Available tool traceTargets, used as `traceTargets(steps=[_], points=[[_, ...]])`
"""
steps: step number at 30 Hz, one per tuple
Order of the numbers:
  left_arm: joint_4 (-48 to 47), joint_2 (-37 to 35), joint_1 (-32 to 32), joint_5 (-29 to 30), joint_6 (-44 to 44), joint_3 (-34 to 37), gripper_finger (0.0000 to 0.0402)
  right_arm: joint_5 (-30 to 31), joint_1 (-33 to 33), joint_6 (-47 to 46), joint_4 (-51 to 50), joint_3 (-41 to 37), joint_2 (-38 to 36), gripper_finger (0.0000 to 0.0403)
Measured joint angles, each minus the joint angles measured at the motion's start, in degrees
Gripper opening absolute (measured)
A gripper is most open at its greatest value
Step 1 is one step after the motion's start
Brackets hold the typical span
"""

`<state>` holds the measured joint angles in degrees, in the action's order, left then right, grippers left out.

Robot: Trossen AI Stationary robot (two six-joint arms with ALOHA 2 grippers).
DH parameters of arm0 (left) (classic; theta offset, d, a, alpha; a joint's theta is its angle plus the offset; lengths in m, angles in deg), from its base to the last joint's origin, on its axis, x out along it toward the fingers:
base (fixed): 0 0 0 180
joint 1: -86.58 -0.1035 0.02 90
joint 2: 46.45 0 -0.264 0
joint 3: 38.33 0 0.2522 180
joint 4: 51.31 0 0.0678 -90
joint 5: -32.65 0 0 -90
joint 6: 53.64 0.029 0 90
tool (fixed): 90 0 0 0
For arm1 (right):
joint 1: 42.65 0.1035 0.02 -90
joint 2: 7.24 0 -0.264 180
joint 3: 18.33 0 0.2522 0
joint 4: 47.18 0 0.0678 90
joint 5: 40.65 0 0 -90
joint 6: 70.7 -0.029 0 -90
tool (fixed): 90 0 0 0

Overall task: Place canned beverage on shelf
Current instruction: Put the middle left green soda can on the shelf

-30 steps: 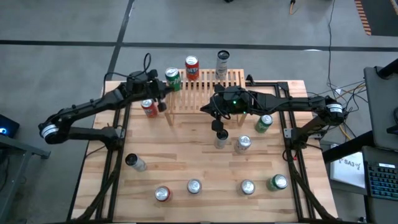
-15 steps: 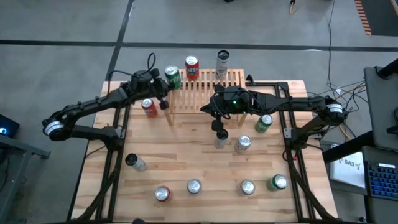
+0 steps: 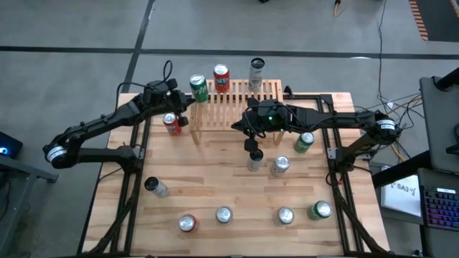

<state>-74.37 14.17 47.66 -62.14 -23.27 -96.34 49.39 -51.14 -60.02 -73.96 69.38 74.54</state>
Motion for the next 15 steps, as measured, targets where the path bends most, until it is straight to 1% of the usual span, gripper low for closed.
traceTargets(steps=[6,11,15], points=[[1.21,-0.12,-0.44,4.38,0.05,0.00,0.0000,0.01,-0.02,-0.13,0.03,-0.29,0.00,0.0009],[1.42,0.52,-1.02,4.41,0.04,0.00,0.0000,0.02,-0.02,-0.10,0.04,-0.70,0.00,0.0009],[4.07,1.38,-1.12,4.41,0.04,0.00,0.0000,0.02,-0.02,-0.13,0.05,-1.05,0.00,0.0009]])
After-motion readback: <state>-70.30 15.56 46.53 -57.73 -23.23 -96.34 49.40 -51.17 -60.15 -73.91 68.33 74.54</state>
